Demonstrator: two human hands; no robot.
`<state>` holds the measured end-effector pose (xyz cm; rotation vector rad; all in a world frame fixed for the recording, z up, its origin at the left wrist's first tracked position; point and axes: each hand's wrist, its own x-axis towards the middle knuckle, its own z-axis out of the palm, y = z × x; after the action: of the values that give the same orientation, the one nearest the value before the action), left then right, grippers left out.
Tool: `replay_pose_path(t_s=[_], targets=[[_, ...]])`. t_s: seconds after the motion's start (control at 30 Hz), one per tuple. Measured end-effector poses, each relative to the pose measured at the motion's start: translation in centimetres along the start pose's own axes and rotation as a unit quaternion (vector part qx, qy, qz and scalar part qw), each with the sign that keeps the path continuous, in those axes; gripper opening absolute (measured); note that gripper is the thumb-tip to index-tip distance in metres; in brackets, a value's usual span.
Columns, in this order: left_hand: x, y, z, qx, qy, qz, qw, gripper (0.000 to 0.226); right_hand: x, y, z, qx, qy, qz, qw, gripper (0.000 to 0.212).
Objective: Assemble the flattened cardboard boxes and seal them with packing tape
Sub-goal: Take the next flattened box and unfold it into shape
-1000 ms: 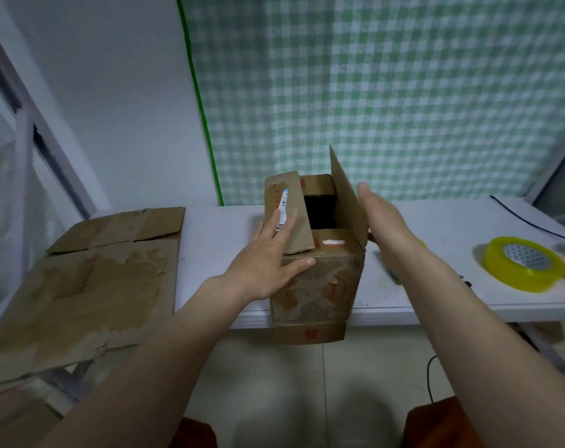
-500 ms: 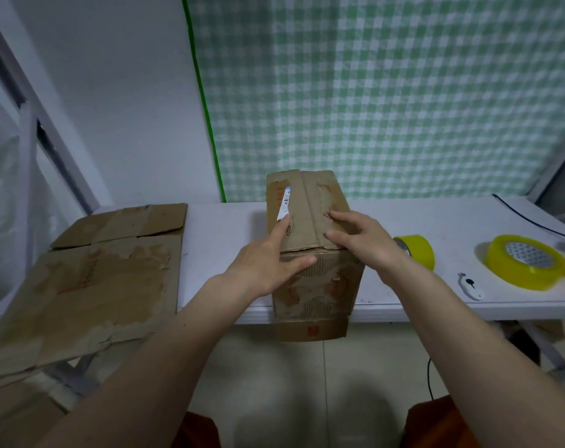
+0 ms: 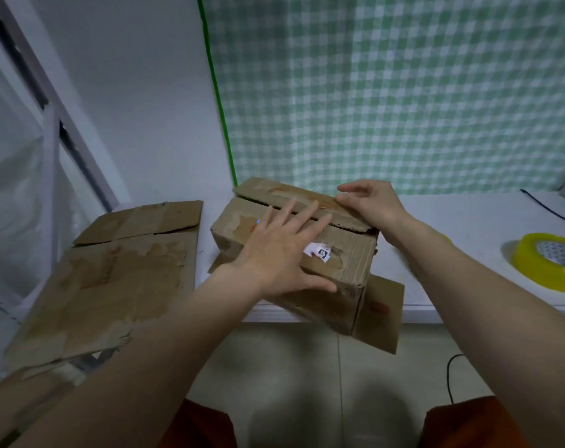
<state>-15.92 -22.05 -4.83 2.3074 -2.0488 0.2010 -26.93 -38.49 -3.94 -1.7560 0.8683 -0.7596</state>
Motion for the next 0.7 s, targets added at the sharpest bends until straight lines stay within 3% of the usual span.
replay_pose_path(t_s=[0.07, 0.23, 0.57, 0.63, 0.7], targets=[[1.1, -0.6, 1.0, -0.010, -0.050, -0.034, 0.998, 0.111, 0.6, 0.5, 0.0, -0.013, 0.013, 0.006, 1.000, 0.037], [4.8, 1.6, 1.8, -0.011, -0.010, -0.109, 0.994, 0.106, 1.6, 2.7, -0.9, -0.003, 0.036, 0.075, 0.997, 0.056], [8.0, 4.5, 2.7, 0.011, -0.014, -0.115, 0.993, 0.105, 3.0, 4.3, -3.4, 0.031, -0.001, 0.079, 0.996, 0.050], [8.3, 4.5, 2.6, 0.000, -0.020, -0.106, 0.994, 0.106, 2.2, 4.6, -3.7, 0.072, 0.039, 0.068, 0.994, 0.049], [8.3, 4.5, 2.5, -0.005, -0.016, -0.107, 0.994, 0.106, 1.0, 5.6, -4.7, 0.059, 0.169, 0.045, 0.983, 0.048]])
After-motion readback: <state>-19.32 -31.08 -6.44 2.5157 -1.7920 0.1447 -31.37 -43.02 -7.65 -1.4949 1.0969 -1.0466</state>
